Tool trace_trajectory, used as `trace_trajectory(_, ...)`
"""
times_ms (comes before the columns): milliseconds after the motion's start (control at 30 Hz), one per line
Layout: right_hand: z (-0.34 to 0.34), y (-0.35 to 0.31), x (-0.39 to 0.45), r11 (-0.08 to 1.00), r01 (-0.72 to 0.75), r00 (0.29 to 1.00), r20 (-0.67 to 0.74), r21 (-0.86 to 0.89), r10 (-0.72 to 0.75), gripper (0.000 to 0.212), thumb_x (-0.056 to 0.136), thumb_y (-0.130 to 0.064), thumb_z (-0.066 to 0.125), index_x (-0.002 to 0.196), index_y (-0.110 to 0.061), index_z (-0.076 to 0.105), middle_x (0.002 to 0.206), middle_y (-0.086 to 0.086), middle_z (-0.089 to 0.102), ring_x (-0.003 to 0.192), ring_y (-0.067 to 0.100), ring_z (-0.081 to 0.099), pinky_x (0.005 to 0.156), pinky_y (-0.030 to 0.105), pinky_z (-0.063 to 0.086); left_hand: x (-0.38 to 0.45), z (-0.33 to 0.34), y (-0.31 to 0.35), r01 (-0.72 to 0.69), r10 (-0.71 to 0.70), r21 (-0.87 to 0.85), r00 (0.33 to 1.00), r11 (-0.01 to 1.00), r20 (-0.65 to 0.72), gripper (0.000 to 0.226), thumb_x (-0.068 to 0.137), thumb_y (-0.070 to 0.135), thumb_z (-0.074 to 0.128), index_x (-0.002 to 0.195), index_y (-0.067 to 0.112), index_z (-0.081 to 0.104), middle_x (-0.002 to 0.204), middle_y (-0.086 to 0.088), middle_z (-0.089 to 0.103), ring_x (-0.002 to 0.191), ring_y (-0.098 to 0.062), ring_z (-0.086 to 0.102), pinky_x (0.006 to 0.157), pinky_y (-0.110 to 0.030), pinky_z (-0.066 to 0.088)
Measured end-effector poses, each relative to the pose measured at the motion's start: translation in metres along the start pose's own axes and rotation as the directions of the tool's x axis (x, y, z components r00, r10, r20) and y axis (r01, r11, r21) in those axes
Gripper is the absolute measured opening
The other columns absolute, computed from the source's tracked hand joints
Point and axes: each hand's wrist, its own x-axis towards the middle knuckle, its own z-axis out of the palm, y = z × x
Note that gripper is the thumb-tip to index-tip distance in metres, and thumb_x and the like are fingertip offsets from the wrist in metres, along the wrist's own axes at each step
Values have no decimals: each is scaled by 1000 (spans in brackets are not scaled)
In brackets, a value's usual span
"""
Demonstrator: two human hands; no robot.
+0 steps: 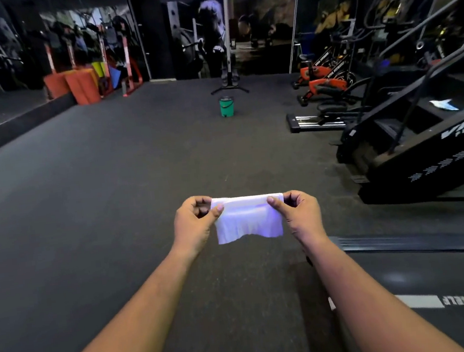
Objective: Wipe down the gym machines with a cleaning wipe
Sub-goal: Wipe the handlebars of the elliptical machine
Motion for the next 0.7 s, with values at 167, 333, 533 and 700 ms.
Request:
trace_trajectory(167,38,12,101,994,58,992,-103,-93,-68,29,75,-24,90,72,-11,64,91,-2,72,81,9,66,75,22,49,116,10,-15,-140,120,403,990,904,75,25,87,47,73,110,39,76,85,17,73,92,-6,66,94,-37,38)
trace_trajectory(333,72,8,199,998,54,994,-89,-25,-56,40,77,-18,87,65,-16,50,59,-6,47,53,5,38,50,19,33,235,27,-16,-222,197,403,975,888,103,15,97,39,65,90,29,73,95,13,68,97,-16,59,87,-39,41)
trace_trajectory(533,79,19,310,998,55,996,-76,-1,-55,45,71,-26,88,101,-14,56,66,0,58,61,11,49,59,23,42,347,75,-11,-71,60,32,959,997,278,30,105,36,53,95,9,62,83,-4,57,76,-13,48,74,-34,42)
trace_trajectory(700,59,63,418,896,103,994,69,-431,-81,47,80,-31,85,120,-24,61,104,0,64,99,13,59,91,27,45,442,145,-13,11,10,-50,922,999,387,30,103,40,56,95,12,63,76,-5,55,71,-19,46,63,-32,41)
